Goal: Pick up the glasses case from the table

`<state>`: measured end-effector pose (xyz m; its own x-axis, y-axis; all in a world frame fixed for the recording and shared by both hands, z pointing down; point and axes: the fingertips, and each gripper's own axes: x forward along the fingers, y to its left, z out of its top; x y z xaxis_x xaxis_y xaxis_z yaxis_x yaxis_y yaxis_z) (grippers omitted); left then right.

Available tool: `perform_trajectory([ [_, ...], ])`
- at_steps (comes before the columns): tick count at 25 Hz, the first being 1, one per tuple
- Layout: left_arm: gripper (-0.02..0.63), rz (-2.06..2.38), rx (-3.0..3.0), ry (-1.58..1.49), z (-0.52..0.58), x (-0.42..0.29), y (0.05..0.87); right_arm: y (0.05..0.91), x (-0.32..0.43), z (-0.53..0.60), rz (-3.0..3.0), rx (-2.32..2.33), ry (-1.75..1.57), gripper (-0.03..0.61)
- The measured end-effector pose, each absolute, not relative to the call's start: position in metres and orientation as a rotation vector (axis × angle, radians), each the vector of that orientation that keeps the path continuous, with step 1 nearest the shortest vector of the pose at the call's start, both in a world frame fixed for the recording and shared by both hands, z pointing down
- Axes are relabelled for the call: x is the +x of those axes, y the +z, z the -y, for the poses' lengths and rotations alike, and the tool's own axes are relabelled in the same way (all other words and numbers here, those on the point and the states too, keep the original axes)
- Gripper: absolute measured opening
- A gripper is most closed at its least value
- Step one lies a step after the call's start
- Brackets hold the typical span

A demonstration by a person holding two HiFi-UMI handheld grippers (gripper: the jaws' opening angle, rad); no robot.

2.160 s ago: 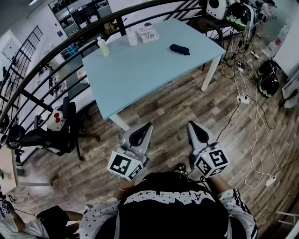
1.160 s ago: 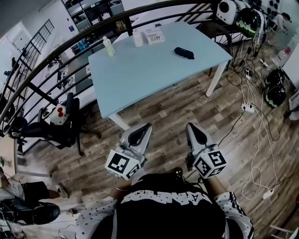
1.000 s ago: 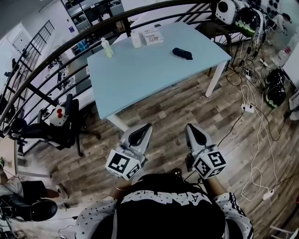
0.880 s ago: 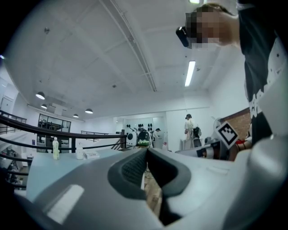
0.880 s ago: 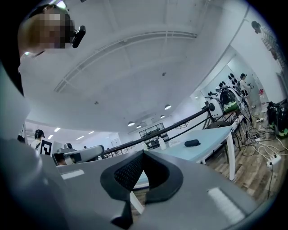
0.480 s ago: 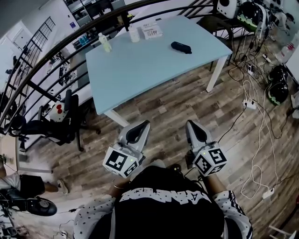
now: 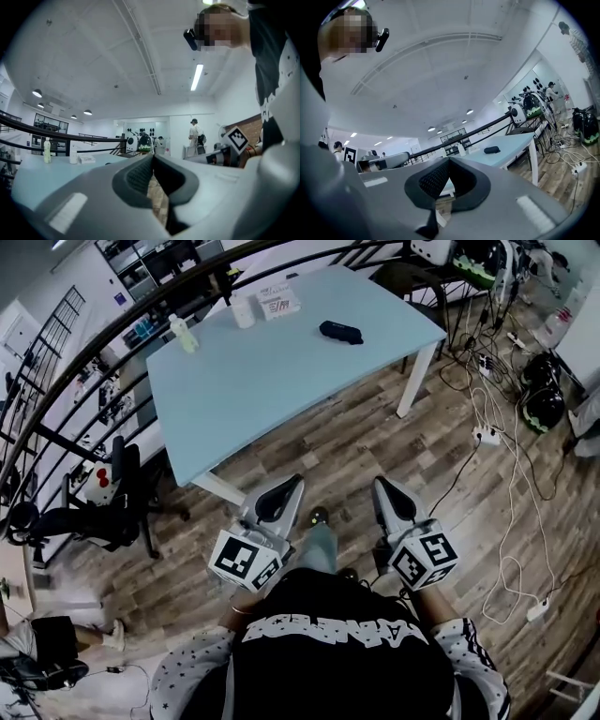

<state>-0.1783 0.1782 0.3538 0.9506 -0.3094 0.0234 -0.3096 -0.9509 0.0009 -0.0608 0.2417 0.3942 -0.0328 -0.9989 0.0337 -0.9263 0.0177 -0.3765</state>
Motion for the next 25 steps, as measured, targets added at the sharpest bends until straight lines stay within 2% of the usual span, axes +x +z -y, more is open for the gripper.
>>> perform_trajectory([
  [25,0.000,0.356,3.057,0.009,-0.029,-0.078,0.370,0.400,0.034,-0.104,-1.997,-2.101,-0.462,0.005],
])
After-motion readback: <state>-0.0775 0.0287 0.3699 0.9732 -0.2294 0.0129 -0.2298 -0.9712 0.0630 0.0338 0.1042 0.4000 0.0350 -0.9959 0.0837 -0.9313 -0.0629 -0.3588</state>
